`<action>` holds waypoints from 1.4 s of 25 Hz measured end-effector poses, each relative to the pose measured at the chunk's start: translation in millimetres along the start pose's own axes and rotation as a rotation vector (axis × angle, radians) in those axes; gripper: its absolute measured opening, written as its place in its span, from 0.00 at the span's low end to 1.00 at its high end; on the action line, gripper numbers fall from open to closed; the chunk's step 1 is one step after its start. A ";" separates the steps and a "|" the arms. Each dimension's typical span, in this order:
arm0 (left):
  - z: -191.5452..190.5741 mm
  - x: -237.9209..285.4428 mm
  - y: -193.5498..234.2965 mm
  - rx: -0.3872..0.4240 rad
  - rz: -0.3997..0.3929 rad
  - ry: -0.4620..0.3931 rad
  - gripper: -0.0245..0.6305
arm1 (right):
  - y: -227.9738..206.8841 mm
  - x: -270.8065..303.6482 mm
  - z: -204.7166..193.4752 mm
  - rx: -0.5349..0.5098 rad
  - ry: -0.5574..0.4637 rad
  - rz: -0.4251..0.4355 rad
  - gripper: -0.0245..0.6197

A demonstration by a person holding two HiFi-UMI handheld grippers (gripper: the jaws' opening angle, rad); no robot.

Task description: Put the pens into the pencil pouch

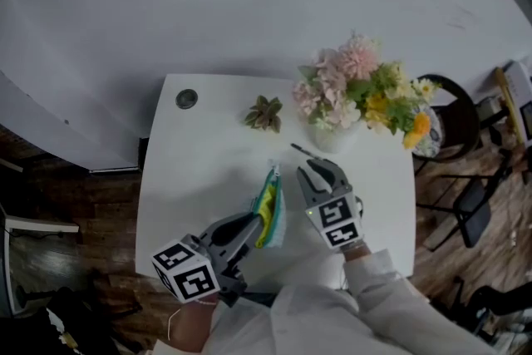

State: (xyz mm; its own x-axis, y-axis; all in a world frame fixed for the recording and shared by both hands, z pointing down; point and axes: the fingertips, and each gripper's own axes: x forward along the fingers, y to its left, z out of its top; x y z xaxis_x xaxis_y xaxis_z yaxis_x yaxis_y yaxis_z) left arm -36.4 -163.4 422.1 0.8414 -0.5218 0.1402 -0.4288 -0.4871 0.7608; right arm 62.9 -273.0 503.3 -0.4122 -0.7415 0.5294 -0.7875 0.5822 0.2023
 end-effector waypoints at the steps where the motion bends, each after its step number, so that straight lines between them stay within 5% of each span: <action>1: 0.4 0.1 0.8 -0.003 0.002 -0.001 0.08 | -3.4 6.1 -4.0 -0.027 0.016 -0.014 0.14; 7: 1.0 -2.6 4.3 -0.006 0.014 0.012 0.08 | -21.2 35.1 -26.4 -0.131 0.121 -0.052 0.14; 14: -0.6 -1.9 6.6 -0.011 0.015 0.023 0.08 | -31.3 57.9 -35.9 -0.101 0.182 -0.079 0.14; 22: 0.6 -2.2 9.3 -0.023 0.018 0.009 0.08 | -29.0 70.3 -49.1 -0.114 0.286 -0.015 0.14; 35: -1.2 -1.1 8.9 -0.008 0.011 0.003 0.08 | -18.9 54.5 -65.1 -0.180 0.314 0.019 0.14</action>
State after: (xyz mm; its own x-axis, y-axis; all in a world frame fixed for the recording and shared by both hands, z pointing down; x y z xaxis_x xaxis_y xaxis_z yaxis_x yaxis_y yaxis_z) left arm -40.8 -166.4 429.5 0.8376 -0.5251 0.1508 -0.4357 -0.4756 0.7642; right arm 85.2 -302.7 582.0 -0.2432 -0.6081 0.7557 -0.6761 0.6649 0.3174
